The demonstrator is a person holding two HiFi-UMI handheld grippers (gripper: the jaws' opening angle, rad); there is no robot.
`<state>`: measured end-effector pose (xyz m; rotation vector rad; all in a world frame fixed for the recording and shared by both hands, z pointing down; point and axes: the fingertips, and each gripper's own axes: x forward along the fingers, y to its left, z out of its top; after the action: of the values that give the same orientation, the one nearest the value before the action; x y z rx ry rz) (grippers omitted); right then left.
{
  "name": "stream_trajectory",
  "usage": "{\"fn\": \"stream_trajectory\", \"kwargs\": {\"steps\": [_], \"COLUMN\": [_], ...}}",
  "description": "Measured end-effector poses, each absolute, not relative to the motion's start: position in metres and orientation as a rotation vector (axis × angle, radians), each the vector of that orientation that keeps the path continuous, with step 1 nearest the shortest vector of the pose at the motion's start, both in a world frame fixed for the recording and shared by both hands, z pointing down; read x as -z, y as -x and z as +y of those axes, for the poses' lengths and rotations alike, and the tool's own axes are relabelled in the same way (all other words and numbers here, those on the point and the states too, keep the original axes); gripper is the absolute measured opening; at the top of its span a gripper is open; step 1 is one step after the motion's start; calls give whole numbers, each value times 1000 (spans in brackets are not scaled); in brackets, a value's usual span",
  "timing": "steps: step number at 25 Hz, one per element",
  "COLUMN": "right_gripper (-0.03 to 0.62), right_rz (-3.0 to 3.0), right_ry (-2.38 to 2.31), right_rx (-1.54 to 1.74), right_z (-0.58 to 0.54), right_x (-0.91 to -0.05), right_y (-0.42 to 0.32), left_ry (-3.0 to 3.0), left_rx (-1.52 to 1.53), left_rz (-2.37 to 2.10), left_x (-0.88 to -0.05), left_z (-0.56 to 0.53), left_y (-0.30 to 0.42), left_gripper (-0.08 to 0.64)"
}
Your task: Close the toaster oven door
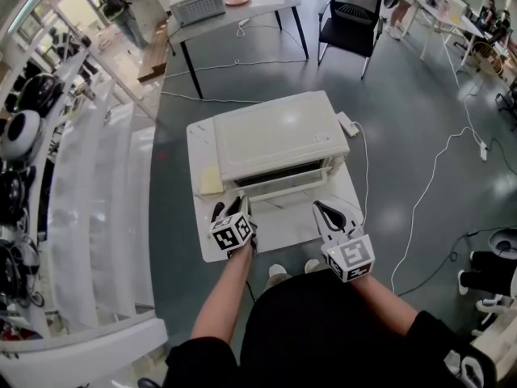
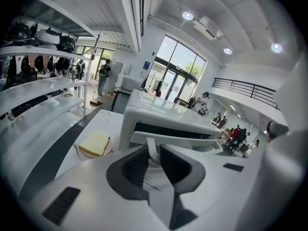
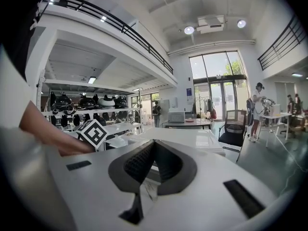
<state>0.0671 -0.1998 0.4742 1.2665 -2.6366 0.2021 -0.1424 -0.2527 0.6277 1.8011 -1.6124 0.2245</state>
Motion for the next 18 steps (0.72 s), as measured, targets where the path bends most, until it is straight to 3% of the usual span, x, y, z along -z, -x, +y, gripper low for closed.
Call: {"fn": "stream_trajectory", "kwargs": {"steps": [18], "right_gripper": [21], "right_rz": [-2600], "right_ry": [-1300], "right_rx": [-196], "right_z": [-207], "right_x": [-475], "right_y": [-76], "left_ry": [-1807], "left_rx": [-189], "left_rz": [-1632], "left_x": [-619], "left_z": [-274], "left_y": [149], "left_gripper": [88]}}
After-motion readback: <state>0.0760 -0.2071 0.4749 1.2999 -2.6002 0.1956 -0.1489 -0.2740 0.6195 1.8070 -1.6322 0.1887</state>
